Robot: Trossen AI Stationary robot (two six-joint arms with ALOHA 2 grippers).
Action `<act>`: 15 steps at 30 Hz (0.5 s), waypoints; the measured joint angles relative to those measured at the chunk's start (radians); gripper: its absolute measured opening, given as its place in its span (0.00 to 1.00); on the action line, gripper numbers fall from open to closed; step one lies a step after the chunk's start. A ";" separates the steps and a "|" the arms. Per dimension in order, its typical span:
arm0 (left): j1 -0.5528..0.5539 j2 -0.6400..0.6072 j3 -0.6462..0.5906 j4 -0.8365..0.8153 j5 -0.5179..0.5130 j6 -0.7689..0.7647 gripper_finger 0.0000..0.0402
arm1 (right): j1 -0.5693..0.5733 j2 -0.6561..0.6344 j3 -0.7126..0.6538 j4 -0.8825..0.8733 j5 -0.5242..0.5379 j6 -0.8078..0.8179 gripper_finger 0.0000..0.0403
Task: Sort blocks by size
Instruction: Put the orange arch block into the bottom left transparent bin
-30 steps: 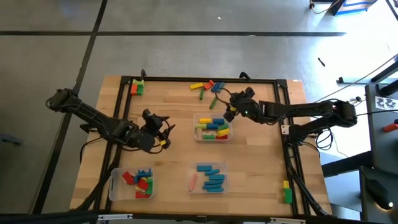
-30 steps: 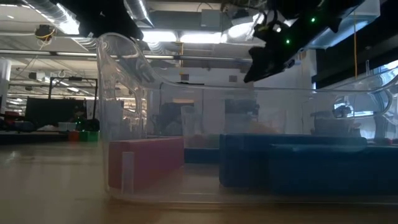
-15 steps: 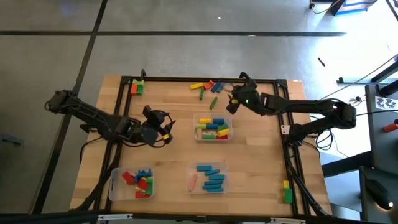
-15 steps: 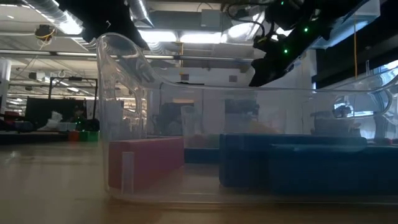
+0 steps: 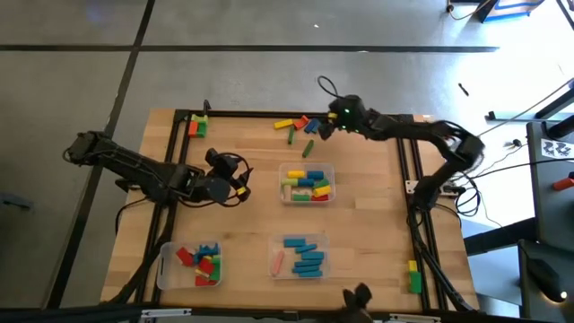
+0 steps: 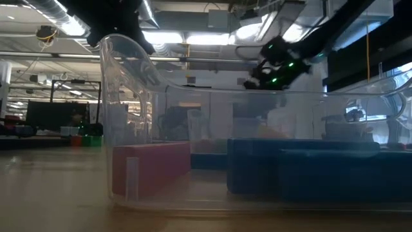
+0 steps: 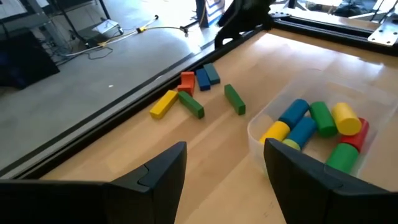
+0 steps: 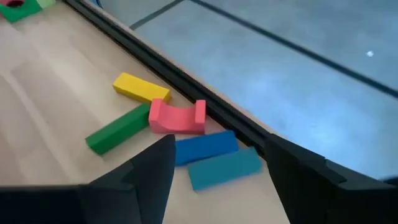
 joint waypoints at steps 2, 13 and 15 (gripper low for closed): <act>0.000 0.000 0.000 -0.004 0.002 0.000 0.52 | -0.005 0.073 0.052 -0.004 -0.008 0.005 0.61; -0.001 0.000 0.000 -0.005 0.003 -0.006 0.52 | -0.003 0.374 0.309 -0.098 -0.027 0.031 0.61; -0.001 0.000 0.000 -0.006 0.004 -0.006 0.52 | -0.003 0.398 0.317 -0.102 -0.011 0.043 0.61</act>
